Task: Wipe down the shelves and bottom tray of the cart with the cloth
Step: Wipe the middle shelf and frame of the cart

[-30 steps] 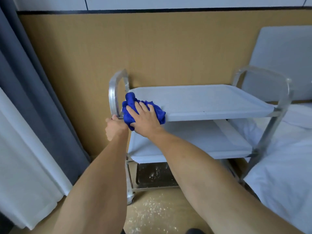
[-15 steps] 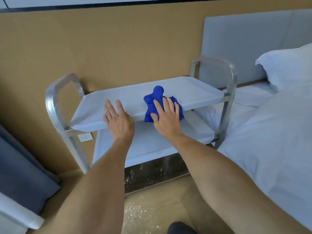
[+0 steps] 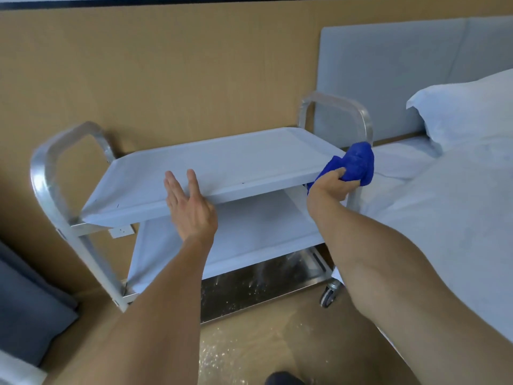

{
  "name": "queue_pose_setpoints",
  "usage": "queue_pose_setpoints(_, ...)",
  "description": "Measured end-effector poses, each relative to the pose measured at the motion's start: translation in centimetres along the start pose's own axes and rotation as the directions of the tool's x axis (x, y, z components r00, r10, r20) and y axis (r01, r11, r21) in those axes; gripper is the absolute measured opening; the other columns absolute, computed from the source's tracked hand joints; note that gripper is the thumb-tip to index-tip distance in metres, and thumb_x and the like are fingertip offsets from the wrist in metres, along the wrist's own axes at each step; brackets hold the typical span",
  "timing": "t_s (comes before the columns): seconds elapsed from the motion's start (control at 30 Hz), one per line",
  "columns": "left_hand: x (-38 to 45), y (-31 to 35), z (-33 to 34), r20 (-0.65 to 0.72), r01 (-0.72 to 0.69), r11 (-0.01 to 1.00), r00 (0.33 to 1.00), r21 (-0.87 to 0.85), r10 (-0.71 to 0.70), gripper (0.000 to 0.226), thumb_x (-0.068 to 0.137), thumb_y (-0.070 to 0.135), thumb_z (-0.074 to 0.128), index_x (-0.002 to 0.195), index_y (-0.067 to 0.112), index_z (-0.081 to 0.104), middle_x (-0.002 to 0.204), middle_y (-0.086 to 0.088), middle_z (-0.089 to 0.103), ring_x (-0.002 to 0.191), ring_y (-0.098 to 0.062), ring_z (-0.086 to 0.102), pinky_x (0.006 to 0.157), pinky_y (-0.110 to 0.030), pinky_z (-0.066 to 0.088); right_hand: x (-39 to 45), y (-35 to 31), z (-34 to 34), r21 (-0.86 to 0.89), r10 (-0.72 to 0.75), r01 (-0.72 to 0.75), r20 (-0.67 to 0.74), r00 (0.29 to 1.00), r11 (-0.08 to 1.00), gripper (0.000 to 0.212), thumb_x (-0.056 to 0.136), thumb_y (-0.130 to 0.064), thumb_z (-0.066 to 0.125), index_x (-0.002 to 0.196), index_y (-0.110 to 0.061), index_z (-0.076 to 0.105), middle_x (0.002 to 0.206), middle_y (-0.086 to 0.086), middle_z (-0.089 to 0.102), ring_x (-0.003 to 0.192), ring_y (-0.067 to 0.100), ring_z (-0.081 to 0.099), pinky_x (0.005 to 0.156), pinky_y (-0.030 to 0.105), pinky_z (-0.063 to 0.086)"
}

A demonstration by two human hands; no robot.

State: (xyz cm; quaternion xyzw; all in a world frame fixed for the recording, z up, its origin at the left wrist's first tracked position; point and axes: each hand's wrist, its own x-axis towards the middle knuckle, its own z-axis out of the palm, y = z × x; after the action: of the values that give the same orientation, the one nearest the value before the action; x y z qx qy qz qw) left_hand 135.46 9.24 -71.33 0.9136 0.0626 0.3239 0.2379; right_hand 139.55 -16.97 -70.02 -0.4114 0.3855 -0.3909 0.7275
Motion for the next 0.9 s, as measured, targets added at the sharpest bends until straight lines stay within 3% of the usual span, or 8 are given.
queue_pose_setpoints(0.1,0.2,0.4,-0.9,-0.003,0.061,0.993,0.998,-0.103,-0.062,0.061,0.094,0.002,0.039,0.151,0.019,0.027,0.163,-0.013,0.008,0.147,-0.033,0.019,0.112,-0.047,0.035,-5.5,1.6,0.1,-0.063,0.186,-0.181,0.079,0.979,0.981,0.05,0.102,-0.041,0.041,0.147,-0.02,0.034,0.132,0.013,0.059,0.113,0.036,0.06,0.094,0.045,0.047)
queue_pose_setpoints(0.2,0.2,0.0,-3.0,0.034,0.09,0.978,0.996,-0.186,-0.085,0.06,0.09,-0.002,0.04,0.147,0.015,0.036,0.161,-0.009,0.015,0.142,-0.029,0.03,0.106,-0.037,0.038,-12.6,3.1,0.1,-0.118,0.379,-0.362,0.204,0.902,0.925,0.051,0.101,-0.047,0.034,0.139,-0.015,0.048,0.131,0.012,0.061,0.114,0.036,0.057,0.093,0.042,0.039)
queue_pose_setpoints(0.33,0.0,-5.3,-8.1,-0.114,0.088,0.996,0.989,-0.03,-0.091,0.057,0.084,-0.005,0.046,0.139,0.007,0.047,0.156,-0.015,0.026,0.144,-0.031,0.024,0.112,-0.043,0.033,-20.9,5.0,0.5,-0.225,0.565,-0.519,0.295,0.77,0.825,0.063,0.1,-0.057,0.03,0.145,-0.016,0.045,0.141,0.011,0.053,0.124,0.035,0.05,0.104,0.047,0.033)
queue_pose_setpoints(0.47,0.0,-13.5,-12.9,-0.224,0.347,0.937,0.917,0.034,-0.331,0.061,0.089,0.003,0.051,0.147,0.004,0.032,0.158,-0.022,0.018,0.146,-0.037,0.017,0.115,-0.046,0.026,-28.1,6.5,1.3,-0.283,0.618,-0.549,0.362,0.698,0.786,0.068,0.097,-0.063,0.028,0.145,-0.018,0.043,0.143,0.009,0.05,0.125,0.035,0.048,0.108,0.048,0.03)
queue_pose_setpoints(0.6,-0.3,-19.5,-15.2,-0.123,0.519,0.853,0.844,-0.056,-0.522,0.07,0.092,0.008,0.053,0.152,0.001,0.018,0.156,-0.021,0.022,0.14,-0.038,0.03,0.109,-0.049,0.038,-33.8,9.0,2.4,-0.27,0.621,-0.563,0.428,0.656,0.781,0.066,0.099,-0.061,0.029,0.143,-0.014,0.045,0.141,0.011,0.052,0.126,0.035,0.048,0.11,0.045,0.03)
queue_pose_setpoints(0.77,-1.4,-23.2,-15.6,-0.045,0.516,0.856,0.855,-0.019,-0.516,0.067,0.091,0.007,0.051,0.151,0.006,0.022,0.15,-0.015,0.033,0.128,-0.036,0.046,0.098,-0.046,0.046,-41.0,13.0,4.2,-0.174,0.628,-0.676,0.583,0.515,0.716,0.055,0.101,-0.053,0.036,0.138,-0.014,0.049,0.13,0.009,0.056,0.117,0.034,0.054,0.108,0.044,0.042)
queue_pose_setpoints(0.9,-2.5,-25.6,-15.9,-0.059,0.527,0.849,0.849,0.026,-0.525,0.056,0.088,0.004,0.047,0.142,0.005,0.034,0.137,-0.015,0.042,0.115,-0.037,0.052,0.087,-0.046,0.046,-41.9,16.7,4.0,-0.279,0.654,-0.644,0.599,0.463,0.712,0.038,0.1,-0.044,0.041,0.116,-0.012,0.054,0.118,0.008,0.061,0.104,0.032,0.057,0.103,0.042,0.047)
